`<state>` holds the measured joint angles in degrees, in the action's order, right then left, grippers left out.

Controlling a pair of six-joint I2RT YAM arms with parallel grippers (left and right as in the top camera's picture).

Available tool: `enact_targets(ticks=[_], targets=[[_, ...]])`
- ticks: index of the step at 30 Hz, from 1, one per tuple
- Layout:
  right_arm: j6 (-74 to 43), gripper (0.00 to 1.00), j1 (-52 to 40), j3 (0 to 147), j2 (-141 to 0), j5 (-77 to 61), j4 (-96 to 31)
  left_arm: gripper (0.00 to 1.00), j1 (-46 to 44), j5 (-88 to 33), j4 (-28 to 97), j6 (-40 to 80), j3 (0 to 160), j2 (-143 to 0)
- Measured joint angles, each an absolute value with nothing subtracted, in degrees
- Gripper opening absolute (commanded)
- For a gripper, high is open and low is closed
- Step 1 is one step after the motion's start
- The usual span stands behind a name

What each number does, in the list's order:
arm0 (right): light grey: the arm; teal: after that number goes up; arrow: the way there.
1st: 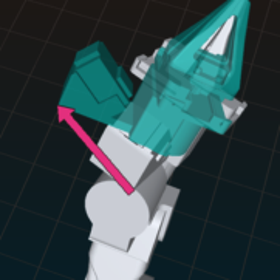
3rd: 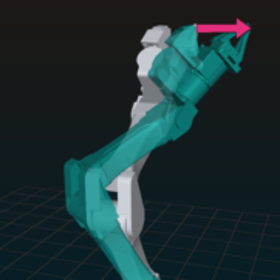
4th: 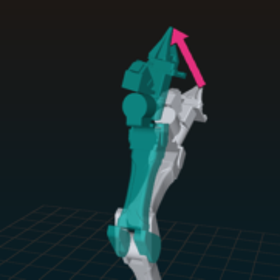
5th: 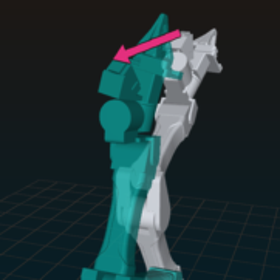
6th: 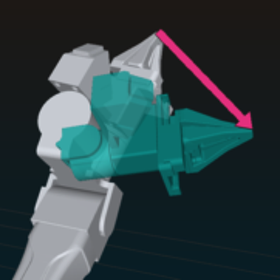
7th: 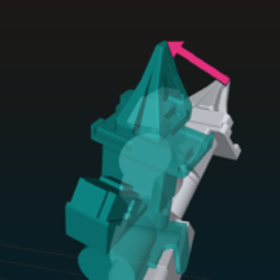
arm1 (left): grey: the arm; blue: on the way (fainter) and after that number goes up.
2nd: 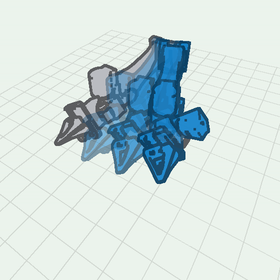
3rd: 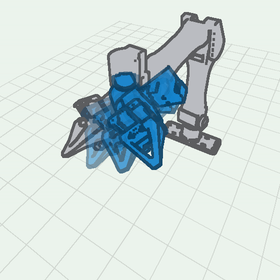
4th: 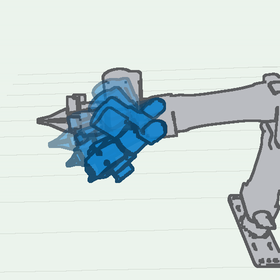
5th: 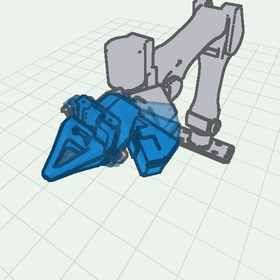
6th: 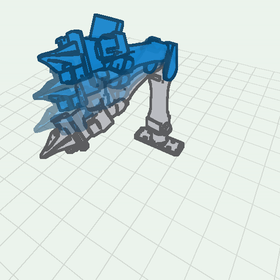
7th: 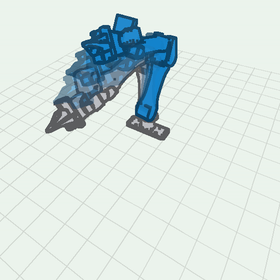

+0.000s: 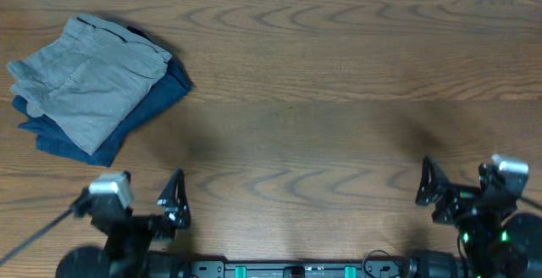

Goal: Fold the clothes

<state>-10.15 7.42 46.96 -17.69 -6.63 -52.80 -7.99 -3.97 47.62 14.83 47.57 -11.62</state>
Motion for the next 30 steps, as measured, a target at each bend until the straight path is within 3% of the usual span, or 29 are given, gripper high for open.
enact_targets(ticks=[11, 16, 22, 30], targets=[[-10.2, 0.99, 7.4, 46.6, -14.6, -6.6, -67.4, 0.98, -8.0, -3.8, 48.0, 14.8, 47.5, -8.1], [-10.2, 0.99, 7.4, 46.4, -14.6, -6.6, -67.9, 0.98, -8.0, -3.8, 48.0, 14.8, 47.5, -8.1], [-9.2, 0.99, 5.0, 42.3, -10.6, -6.7, -54.1, 0.98, -8.0, -3.8, 48.0, 14.8, 47.4, -8.1], [-4.6, 0.99, -1.3, 24.4, -1.0, -9.0, -29.0, 0.98, -8.0, -3.8, 48.1, 14.8, 47.3, -8.1]])
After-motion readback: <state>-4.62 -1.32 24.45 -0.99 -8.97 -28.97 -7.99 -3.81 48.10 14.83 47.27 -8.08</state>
